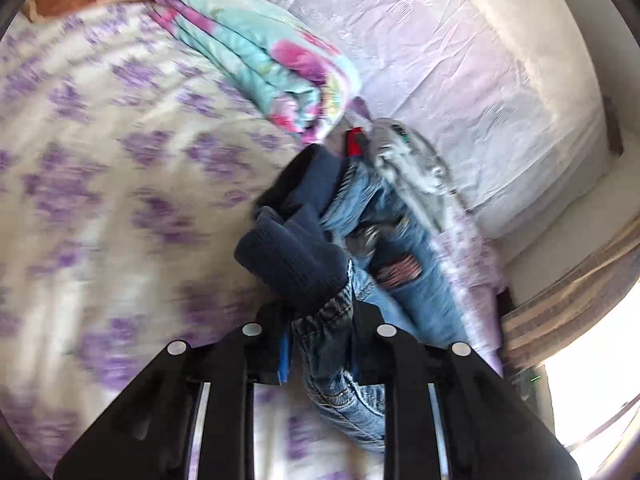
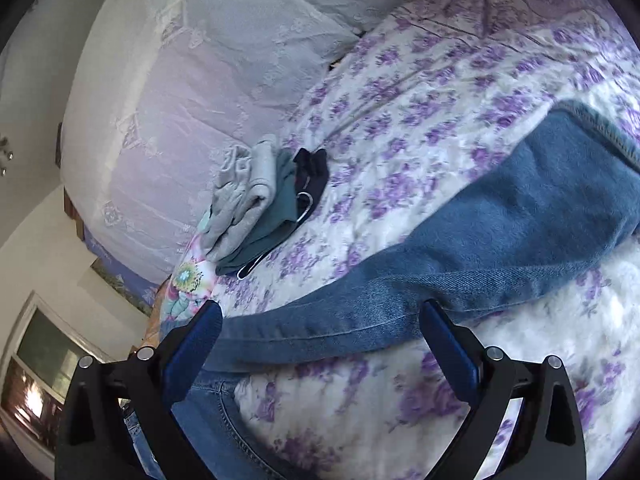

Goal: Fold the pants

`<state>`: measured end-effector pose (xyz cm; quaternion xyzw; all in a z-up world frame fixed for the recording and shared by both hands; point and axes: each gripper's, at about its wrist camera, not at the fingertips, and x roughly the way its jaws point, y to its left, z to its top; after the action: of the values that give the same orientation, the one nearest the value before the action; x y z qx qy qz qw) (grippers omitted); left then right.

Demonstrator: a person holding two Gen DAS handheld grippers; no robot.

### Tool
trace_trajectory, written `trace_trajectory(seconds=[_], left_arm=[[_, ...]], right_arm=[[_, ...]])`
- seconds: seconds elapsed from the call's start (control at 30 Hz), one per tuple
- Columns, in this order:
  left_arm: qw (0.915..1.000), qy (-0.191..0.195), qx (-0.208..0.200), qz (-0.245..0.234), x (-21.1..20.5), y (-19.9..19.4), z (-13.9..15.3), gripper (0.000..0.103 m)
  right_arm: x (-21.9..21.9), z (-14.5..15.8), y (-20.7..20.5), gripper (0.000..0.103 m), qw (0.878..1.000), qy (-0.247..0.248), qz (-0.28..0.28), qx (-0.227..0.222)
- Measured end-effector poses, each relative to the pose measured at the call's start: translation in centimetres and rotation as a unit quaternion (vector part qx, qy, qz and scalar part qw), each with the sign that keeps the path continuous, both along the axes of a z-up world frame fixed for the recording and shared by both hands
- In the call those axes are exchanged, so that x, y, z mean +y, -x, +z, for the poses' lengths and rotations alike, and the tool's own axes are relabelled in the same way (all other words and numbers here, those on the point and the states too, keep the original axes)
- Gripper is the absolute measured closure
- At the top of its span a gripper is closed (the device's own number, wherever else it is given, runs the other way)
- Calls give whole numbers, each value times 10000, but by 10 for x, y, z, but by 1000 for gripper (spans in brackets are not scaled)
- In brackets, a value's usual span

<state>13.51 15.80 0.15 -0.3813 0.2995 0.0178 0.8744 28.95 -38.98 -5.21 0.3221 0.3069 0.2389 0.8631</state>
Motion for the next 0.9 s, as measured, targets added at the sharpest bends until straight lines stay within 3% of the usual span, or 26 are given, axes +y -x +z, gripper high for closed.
trace_trajectory(seconds=[0.07,0.17,0.2,0.33,0.4,0.47,0.53,0.6,0.63,0.7,0.77,0.83,0.9], left_arm=[[9997,-133,148,141,0,14,-13,83],[9979,378,131,500,22,56,-39,83],[9969,366,58,695,29,72,-40,83],[9868,-796,-15,1413,31,123,-13,83],[9866,-785,78,1426,43,132,-14,82],[9877,-523,480,1392,55,129,-33,75],[9830,-771,729,1496,52,131,-46,64],[9784,-1214,570,1575,41,134,-50,61],[9754,-1355,558,1645,38,135,-49,51],[9707,-1546,547,1757,36,138,-45,34],[9669,-1507,441,2011,45,150,-39,27],[9610,-1264,258,2447,64,168,-33,14],[9582,-885,170,2717,84,181,-34,13]], right_arm=[[9,9,8,4,9997,148,171,-31],[13,21,22,4,9988,308,350,-132],[11,25,27,4,9985,386,352,-187],[-12,27,33,4,9982,569,6,-180],[-28,17,29,4,9982,539,-237,81],[-42,2,30,4,9985,221,-313,395],[-52,-15,38,4,9973,-345,-212,619],[-58,-26,47,4,9943,-680,-119,816],[-58,-29,51,4,9937,-734,-81,842],[-56,-26,59,4,9949,-615,-38,804],[-47,-22,63,3,9953,-538,116,799],[-34,-20,61,3,9954,-345,209,873],[-16,-17,47,3,9946,-93,382,959]])
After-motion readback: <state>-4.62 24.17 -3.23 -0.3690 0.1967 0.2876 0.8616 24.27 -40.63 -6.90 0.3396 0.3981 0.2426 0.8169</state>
